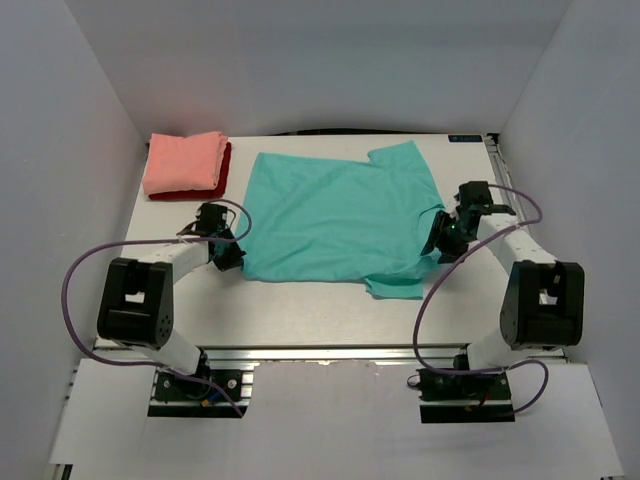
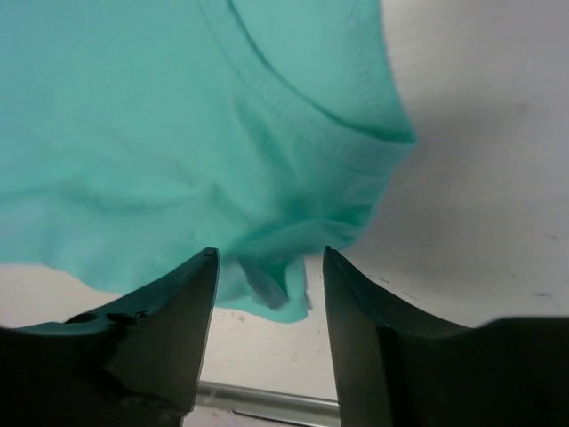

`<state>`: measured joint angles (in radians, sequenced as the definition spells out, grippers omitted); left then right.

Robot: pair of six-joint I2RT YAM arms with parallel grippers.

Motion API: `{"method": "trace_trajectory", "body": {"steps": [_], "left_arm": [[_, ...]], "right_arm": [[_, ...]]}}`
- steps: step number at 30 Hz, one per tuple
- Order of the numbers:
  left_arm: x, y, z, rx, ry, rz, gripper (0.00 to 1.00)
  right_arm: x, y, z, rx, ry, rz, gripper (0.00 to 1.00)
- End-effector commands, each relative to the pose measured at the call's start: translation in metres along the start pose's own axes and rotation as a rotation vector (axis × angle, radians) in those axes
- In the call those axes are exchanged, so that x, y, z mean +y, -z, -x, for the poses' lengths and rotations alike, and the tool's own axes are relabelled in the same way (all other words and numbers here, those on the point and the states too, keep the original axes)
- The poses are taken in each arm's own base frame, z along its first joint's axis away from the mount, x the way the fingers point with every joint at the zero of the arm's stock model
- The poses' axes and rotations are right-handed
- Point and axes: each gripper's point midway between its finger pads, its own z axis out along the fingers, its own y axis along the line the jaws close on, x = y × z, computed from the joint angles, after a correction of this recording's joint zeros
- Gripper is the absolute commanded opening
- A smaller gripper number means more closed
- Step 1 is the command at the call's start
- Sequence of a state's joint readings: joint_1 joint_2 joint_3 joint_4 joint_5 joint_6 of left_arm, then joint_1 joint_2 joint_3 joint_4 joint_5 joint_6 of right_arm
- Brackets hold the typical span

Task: Fold and stack the t-shirts
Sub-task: Flatten out the tshirt

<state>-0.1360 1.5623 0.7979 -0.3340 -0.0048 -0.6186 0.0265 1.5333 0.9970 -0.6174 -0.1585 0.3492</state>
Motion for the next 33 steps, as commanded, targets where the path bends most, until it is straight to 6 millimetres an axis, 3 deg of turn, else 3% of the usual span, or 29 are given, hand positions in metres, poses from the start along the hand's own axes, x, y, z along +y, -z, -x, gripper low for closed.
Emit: {"method": "trace_trajectory", "body": {"steps": [1,6,11,13,17,21,26,33], "left_arm": [[0.018,0.007,0.002,-0.037,-0.003,0.087,0.0],[0.031,0.026,0.01,-0.091,-0.005,0.156,0.0],[0.035,0.034,0.011,-0.118,0.001,0.157,0.0],[0.03,0.034,0.01,-0.113,0.004,0.131,0.0],[0.025,0.034,0.01,-0.113,0.015,0.108,0.0],[0.022,0.038,0.013,-0.127,0.02,0.094,0.0],[0.019,0.04,0.016,-0.128,0.019,0.085,0.0],[0.018,0.041,0.016,-0.129,0.019,0.079,0.0]], "right_arm": [[0.002,0.036,0.044,-0.204,0.01,-0.057,0.65],[0.008,0.063,0.044,-0.277,0.015,-0.038,0.7],[0.011,0.064,0.005,-0.26,0.025,0.03,0.62],[0.011,0.062,-0.017,-0.253,0.033,0.065,0.5],[0.004,0.05,-0.047,-0.223,0.026,0.045,0.45],[0.003,0.036,-0.054,-0.278,-0.01,0.035,0.43],[-0.001,0.004,-0.076,-0.256,-0.028,-0.018,0.44],[-0.009,-0.012,-0.07,-0.319,-0.057,-0.085,0.57]]}}
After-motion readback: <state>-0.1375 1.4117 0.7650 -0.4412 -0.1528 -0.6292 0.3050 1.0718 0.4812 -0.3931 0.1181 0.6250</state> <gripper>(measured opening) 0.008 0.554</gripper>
